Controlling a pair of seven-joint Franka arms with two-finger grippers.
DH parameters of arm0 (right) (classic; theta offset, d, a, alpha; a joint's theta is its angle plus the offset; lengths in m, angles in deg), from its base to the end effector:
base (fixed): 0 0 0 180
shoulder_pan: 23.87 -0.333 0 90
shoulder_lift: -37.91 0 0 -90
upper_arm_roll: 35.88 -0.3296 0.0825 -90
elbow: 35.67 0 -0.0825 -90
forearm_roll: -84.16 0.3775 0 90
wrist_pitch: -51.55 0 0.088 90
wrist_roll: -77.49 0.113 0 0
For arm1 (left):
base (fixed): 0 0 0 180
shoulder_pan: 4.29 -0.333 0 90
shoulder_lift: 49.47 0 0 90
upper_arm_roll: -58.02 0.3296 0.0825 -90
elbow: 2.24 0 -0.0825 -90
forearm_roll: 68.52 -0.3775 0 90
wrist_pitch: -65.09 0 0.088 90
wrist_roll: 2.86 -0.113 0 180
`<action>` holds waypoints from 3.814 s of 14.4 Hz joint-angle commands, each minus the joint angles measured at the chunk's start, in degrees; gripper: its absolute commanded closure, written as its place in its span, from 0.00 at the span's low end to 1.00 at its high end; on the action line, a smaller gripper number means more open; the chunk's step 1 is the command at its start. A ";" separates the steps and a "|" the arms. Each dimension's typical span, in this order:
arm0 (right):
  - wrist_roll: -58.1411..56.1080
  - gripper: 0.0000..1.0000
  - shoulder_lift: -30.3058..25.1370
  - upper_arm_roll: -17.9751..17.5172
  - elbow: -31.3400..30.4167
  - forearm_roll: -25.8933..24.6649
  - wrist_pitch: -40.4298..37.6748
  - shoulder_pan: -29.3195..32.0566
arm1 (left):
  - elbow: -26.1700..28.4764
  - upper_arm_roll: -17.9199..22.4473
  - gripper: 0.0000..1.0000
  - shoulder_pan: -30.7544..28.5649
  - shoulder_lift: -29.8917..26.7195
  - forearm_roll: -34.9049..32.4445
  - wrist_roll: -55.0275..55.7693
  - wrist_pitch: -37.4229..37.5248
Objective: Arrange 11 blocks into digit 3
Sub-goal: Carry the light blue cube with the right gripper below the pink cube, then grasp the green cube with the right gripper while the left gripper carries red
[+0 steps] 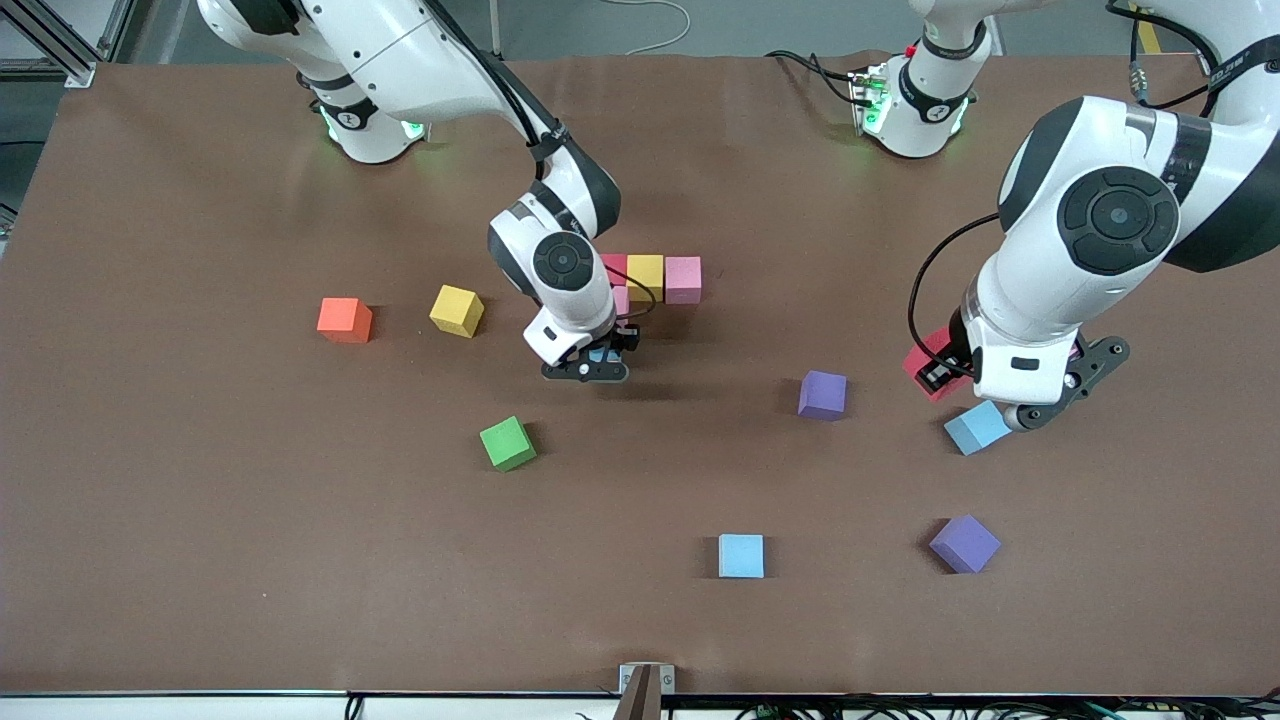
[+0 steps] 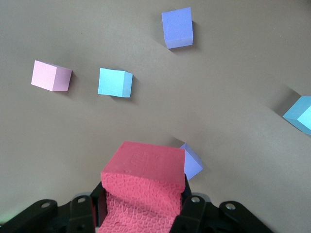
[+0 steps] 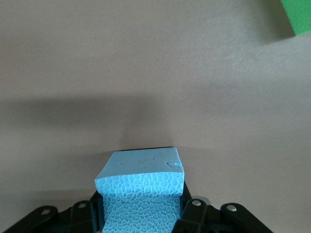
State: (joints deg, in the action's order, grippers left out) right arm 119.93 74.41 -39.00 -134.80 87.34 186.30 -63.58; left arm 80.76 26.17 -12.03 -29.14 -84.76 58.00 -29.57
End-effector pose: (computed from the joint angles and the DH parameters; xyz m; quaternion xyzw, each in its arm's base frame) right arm 0.4944 0.4547 0.2230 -0.9991 0.0215 0.0297 0.0213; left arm 0.6161 -0.1869 0.5094 -0.9496 -0.3060 0.0039 0.0682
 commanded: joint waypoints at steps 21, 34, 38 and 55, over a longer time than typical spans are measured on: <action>2.47 0.98 -3.10 0.39 -5.64 0.24 4.82 -1.51 | 0.41 -0.06 0.68 -0.43 -1.16 1.03 -1.27 0.62; 2.38 0.00 -2.75 0.56 -5.38 -0.46 5.08 -1.60 | 0.49 -0.06 0.68 -0.43 -1.16 1.03 -1.27 0.62; 2.21 0.00 -2.84 0.65 -5.20 -1.34 4.99 -1.60 | 0.49 -0.06 0.68 -0.43 -1.16 1.03 -1.27 0.62; 16.02 0.00 -8.56 11.20 -1.34 -0.11 -2.39 5.61 | 0.93 -0.06 0.69 0.36 -0.72 4.81 -0.13 0.53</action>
State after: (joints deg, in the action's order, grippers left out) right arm 126.01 65.33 -27.30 -136.68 86.91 183.61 -58.29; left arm 80.92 26.17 -11.87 -29.14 -81.42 58.00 -29.57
